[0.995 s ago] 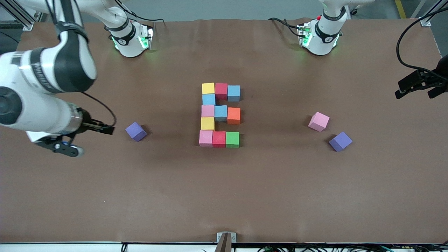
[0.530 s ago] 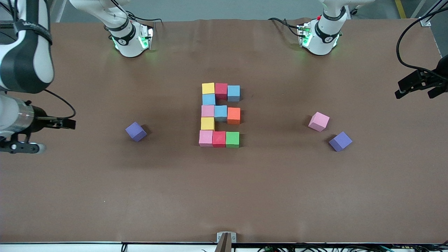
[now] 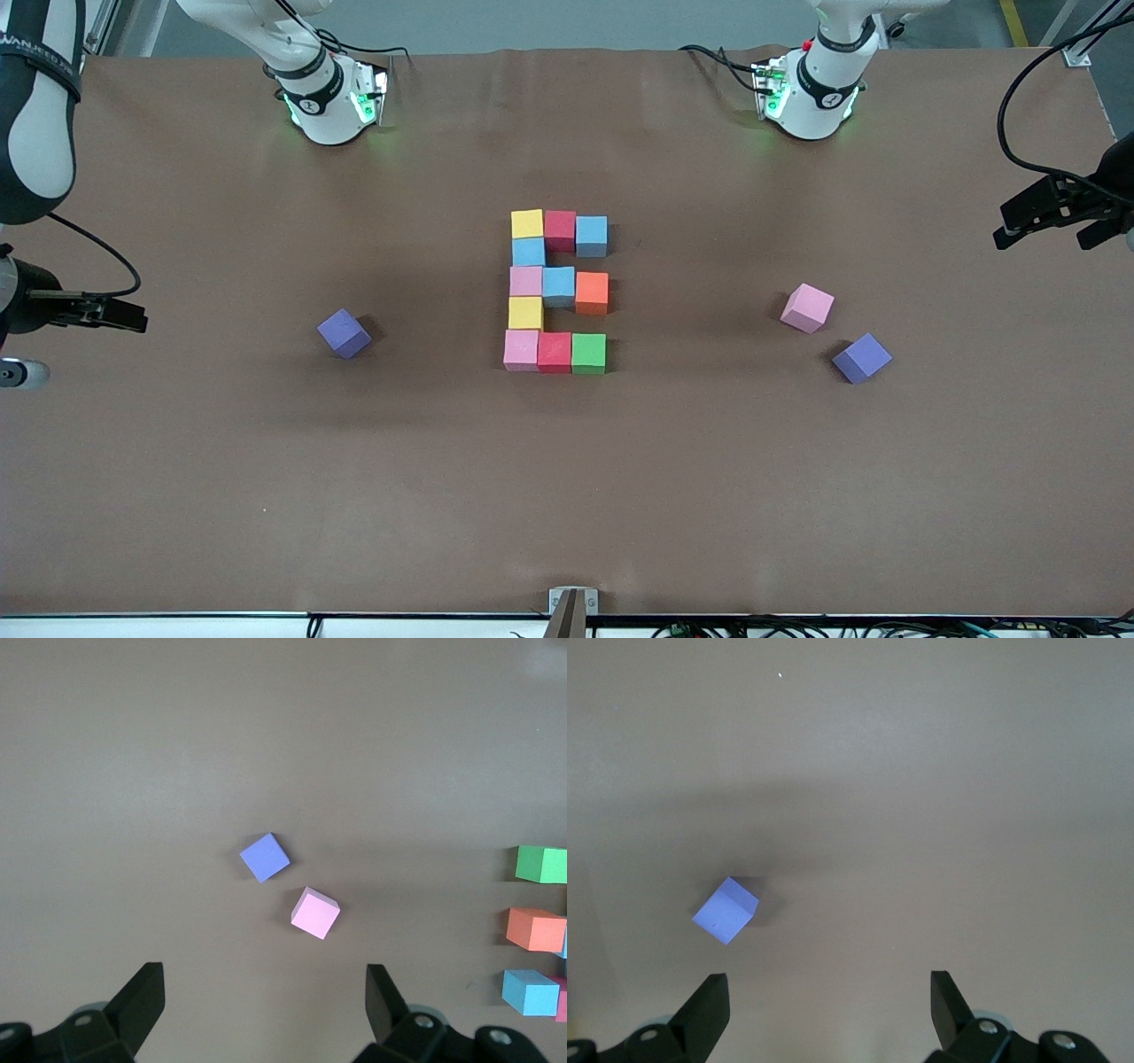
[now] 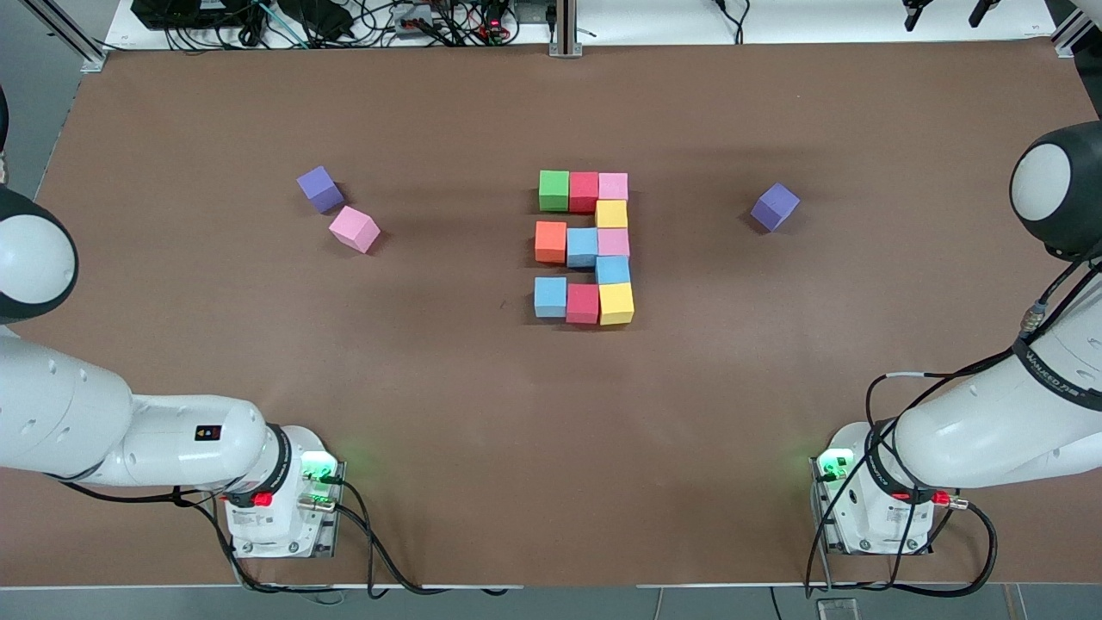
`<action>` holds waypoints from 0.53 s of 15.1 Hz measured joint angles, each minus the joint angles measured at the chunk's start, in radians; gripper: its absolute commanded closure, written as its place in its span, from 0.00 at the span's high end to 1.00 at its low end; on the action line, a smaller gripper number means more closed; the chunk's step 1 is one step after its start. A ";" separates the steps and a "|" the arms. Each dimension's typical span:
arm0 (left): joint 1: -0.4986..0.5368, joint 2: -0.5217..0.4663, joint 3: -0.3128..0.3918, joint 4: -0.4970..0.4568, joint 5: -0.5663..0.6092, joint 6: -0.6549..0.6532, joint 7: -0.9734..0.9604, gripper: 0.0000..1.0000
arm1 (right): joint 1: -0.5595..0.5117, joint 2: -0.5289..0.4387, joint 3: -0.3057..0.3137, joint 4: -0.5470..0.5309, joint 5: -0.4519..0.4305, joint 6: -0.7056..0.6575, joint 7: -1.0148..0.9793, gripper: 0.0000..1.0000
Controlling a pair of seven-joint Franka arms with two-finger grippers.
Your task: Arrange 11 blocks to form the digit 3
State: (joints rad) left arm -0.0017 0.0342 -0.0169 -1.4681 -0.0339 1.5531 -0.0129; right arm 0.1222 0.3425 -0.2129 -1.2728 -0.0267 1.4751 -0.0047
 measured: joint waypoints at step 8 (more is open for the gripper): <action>0.002 0.000 0.000 0.001 0.000 0.001 0.000 1.00 | -0.008 -0.003 0.010 0.042 0.007 -0.067 0.011 1.00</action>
State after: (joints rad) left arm -0.0002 0.0342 -0.0165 -1.4671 -0.0339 1.5544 -0.0132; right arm 0.1139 0.3398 -0.2029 -1.2307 -0.0201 1.4085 0.0066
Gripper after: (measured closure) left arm 0.000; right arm 0.000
